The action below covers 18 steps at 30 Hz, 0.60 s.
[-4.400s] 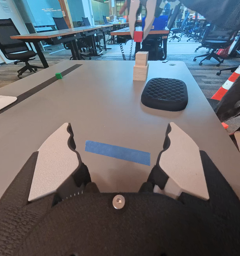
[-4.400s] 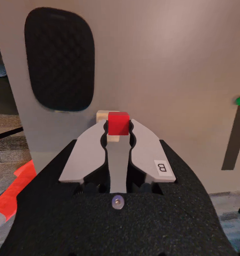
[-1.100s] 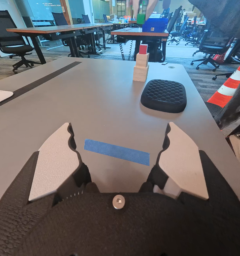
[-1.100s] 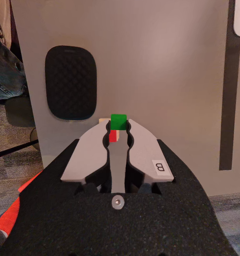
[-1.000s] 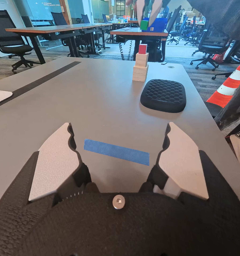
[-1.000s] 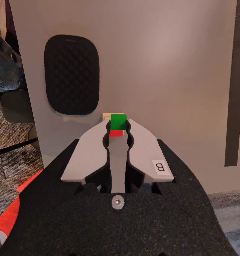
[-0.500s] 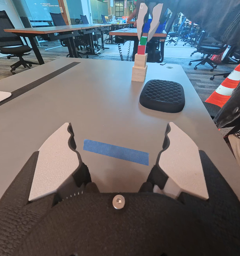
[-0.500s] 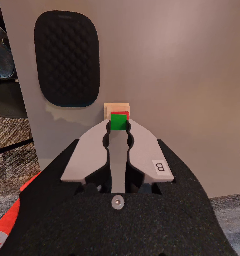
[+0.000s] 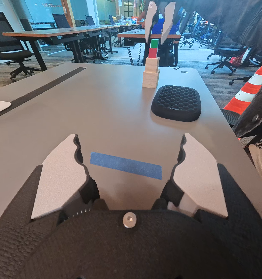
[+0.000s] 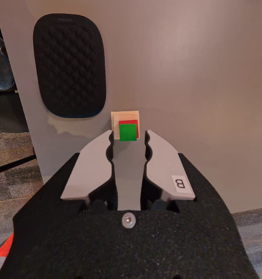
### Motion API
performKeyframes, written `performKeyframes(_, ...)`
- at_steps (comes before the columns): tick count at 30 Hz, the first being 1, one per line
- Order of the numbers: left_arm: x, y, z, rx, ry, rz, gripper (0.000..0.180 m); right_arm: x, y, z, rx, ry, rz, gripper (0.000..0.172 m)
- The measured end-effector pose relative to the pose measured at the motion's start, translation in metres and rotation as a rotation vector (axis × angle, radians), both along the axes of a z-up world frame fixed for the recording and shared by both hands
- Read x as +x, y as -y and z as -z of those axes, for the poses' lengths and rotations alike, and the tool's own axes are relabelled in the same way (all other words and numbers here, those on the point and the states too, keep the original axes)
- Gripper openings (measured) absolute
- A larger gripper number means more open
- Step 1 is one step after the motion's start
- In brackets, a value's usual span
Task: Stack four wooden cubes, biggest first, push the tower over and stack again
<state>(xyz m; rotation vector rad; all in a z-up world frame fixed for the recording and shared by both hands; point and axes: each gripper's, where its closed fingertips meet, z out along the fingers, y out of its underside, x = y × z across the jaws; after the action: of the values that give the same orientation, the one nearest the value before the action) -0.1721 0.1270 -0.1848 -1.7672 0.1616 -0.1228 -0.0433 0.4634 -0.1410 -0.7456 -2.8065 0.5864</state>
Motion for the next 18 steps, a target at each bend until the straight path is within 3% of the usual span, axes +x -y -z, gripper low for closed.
performKeyframes(4, 0.0, 0.0, 0.0, 0.001, 0.0, 0.0, 0.123, 0.004, -0.01, -0.005, 0.028, -0.006, 0.066, 0.037)
performKeyframes(6, 0.0, 0.0, 0.0, 0.0, -0.001, 0.0, 0.123, 0.008, -0.025, -0.007, 0.088, -0.014, 0.115, 0.002)
performKeyframes(10, 0.001, 0.0, 0.001, -0.002, -0.008, 0.001, 0.123, 0.02, -0.036, -0.002, 0.099, 0.013, 0.213, 0.0)
performKeyframes(18, 0.001, 0.0, 0.001, -0.002, -0.015, -0.001, 0.123, 0.032, -0.036, 0.049, 0.11, 0.08, 0.235, 0.0)
